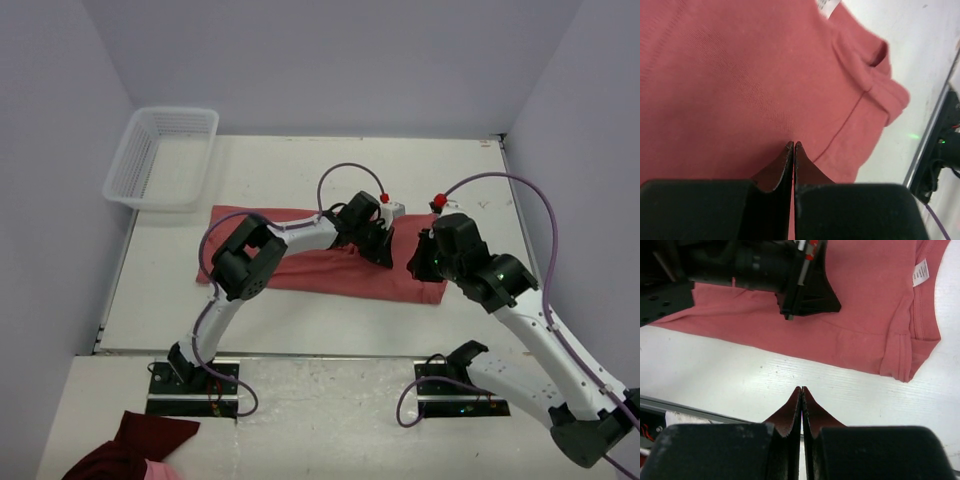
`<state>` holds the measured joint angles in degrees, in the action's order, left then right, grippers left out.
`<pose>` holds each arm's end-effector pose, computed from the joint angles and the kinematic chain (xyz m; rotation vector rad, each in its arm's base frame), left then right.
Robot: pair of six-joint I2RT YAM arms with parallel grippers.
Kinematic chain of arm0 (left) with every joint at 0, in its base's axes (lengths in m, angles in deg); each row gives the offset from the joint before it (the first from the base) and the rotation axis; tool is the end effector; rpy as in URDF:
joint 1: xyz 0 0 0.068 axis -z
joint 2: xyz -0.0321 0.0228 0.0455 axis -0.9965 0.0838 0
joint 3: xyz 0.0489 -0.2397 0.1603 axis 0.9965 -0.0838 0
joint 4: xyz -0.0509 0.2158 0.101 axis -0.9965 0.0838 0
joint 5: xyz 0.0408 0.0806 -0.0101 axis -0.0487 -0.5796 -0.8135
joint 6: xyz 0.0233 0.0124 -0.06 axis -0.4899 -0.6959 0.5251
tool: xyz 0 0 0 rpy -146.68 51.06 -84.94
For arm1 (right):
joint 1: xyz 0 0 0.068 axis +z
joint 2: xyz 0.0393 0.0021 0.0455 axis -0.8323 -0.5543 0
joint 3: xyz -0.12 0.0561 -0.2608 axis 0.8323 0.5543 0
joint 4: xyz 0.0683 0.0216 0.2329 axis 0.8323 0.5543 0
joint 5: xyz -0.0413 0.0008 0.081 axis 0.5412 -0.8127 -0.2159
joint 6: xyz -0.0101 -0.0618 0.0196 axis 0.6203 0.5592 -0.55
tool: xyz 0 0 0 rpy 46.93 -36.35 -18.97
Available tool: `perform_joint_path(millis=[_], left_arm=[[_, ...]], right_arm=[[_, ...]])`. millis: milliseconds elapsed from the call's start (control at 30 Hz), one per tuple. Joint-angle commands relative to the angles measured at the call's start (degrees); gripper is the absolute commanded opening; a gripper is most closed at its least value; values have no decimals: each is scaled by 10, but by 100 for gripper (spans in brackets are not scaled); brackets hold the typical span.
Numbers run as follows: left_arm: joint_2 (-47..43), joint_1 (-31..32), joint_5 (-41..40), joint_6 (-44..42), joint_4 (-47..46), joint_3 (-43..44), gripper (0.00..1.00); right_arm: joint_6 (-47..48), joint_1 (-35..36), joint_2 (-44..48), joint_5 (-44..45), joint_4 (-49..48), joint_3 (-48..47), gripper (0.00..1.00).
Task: Fold and stack the t-shirts
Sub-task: Rotate the tshirt 90 degrees
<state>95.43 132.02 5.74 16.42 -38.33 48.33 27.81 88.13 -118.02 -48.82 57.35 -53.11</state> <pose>0.3252 -0.3857 0.1639 0.8079 2.4171 -1.1904 0.1319 0.0744 0.3286 0.0721 2.3805 0.4058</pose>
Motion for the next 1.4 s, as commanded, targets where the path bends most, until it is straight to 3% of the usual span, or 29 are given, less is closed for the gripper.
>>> perform_joint_path(millis=[0,200,333,467,600,767,1000,1033,1067,1167,1200,1267,1300,1333,1367], left_arm=[[23,15,-3,-21,34,44,0],[98,17,-81,-35,118,125,0],[205,1,-131,-45,193,284,0],[275,-54,-120,-44,221,403,0],[274,-127,-82,-31,170,413,0],[233,-210,-85,-61,142,421,0],[152,-227,-30,-95,96,417,1],[128,-226,-21,-92,93,407,4],[112,-220,-17,-88,88,395,14],[34,-203,-43,-91,81,342,24],[-11,-198,-60,-95,82,328,29],[-55,-181,-170,-99,103,294,35],[-70,-177,-220,-96,155,292,36],[-100,-174,-319,-84,186,287,36],[-114,-175,-374,-75,216,278,32]], right_arm=[[-22,1,23,-6,22,16,0],[-37,3,52,-28,22,30,0],[-44,11,54,-39,15,36,0],[-50,22,40,-37,14,36,0],[-52,33,20,-31,10,39,0],[-54,47,2,-48,-15,52,0],[-67,101,-51,-41,-65,64,0],[-67,109,-63,-42,-79,64,0],[-66,114,-90,-40,-86,62,0],[-65,129,-140,-35,-109,54,0],[-63,130,-151,-35,-112,51,0],[-59,136,-171,-33,-119,37,0],[-57,138,-186,-35,-122,34,0],[-54,141,-192,-35,-126,30,0],[-54,142,-195,-33,-126,24,0]])
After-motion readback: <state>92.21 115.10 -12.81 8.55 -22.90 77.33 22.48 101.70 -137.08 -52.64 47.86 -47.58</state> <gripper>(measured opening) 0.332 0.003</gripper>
